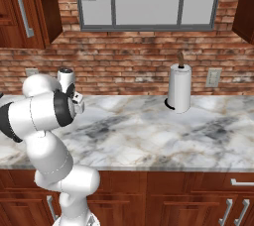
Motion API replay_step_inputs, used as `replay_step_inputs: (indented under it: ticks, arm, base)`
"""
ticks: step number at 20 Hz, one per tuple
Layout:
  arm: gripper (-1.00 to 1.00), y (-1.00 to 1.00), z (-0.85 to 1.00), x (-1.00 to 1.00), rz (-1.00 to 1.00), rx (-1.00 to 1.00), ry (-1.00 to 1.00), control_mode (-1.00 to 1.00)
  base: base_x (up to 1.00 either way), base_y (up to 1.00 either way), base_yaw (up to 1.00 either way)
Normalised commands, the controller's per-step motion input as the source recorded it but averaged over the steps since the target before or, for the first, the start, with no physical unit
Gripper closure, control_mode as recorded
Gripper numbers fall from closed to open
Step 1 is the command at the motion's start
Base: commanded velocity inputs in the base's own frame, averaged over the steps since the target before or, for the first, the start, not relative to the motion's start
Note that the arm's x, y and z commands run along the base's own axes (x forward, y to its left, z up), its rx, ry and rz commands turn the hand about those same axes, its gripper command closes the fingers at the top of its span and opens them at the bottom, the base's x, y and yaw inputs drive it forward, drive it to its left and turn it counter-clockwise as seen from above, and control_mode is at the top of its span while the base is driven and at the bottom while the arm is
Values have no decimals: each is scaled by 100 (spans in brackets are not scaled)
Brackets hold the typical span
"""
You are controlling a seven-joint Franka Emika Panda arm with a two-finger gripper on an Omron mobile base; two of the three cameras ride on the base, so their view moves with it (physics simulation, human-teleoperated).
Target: Pick the cup and bowl from the counter and place them on the counter next to the sink.
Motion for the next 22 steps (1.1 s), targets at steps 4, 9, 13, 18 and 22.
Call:
replay_step_inputs:
  ticks: [4,9,13,18,22]
  arm:
    - [-100,0,-27,2,0,0,0,-100]
    - [-100,5,-11,0,0,0,0,-100]
    - [-100,1,0,0,0,0,0,-100]
    - [100,0,0,0,0,0,0,-100]
    - [100,0,0,0,0,0,0,-100]
  base:
    - [0,0,0]
    - [0,0,0]
    - [0,0,0]
    - [0,0,0]
    - [0,0,0]
